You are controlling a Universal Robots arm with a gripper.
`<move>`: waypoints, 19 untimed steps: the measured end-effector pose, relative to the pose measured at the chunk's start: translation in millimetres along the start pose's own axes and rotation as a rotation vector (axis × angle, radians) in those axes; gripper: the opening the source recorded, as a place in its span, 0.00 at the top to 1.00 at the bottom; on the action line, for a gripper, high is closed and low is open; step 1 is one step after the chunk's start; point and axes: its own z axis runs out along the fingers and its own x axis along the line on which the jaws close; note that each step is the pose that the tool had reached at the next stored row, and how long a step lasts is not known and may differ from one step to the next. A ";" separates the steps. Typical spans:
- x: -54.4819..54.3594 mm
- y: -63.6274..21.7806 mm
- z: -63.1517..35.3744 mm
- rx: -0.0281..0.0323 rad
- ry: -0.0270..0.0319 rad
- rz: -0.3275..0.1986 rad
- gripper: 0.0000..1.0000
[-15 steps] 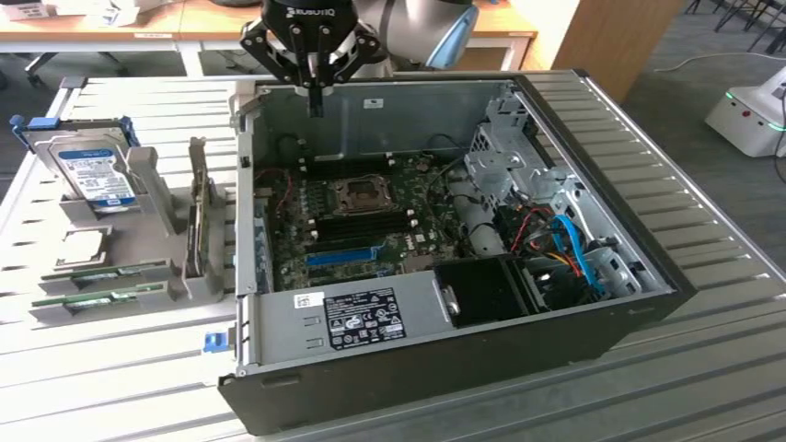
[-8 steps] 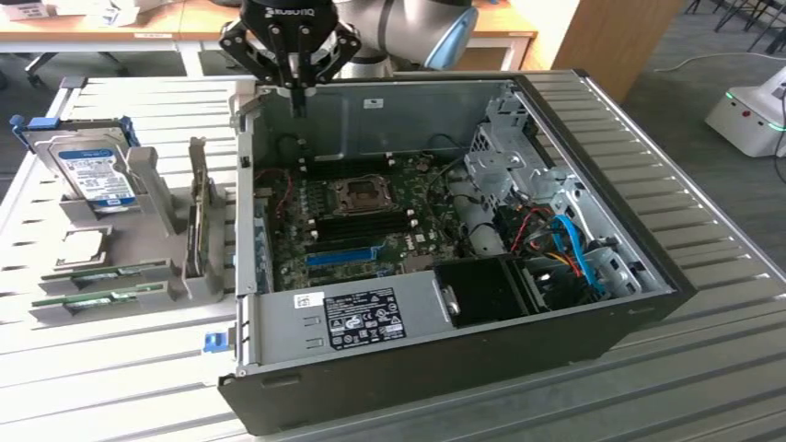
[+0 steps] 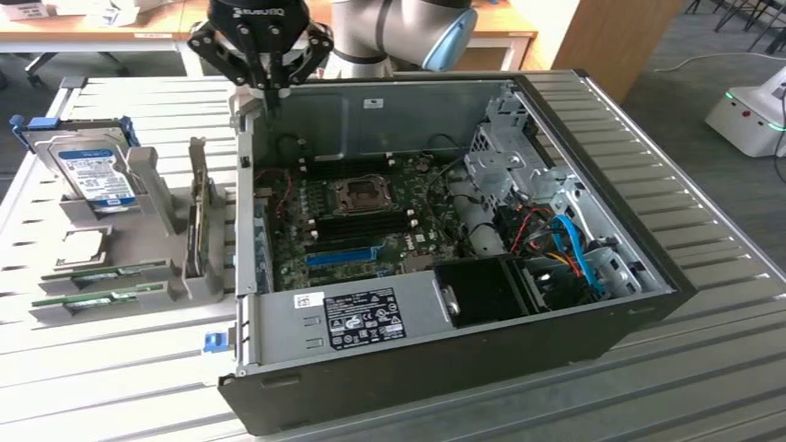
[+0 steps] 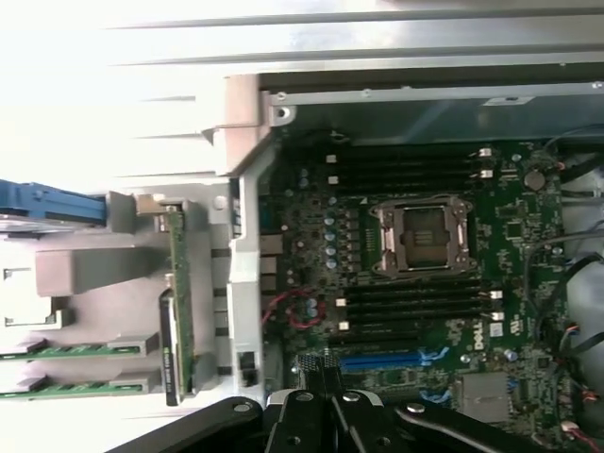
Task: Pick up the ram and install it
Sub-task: 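Reach for the ram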
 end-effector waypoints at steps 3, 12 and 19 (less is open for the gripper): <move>9.9 -0.8 -0.1 0.0000 0.0000 0.000 0.89; 41.1 -3.1 -0.4 0.0000 -0.0001 0.000 0.89; 63.3 -4.7 -0.6 -0.0001 -0.0001 0.000 0.89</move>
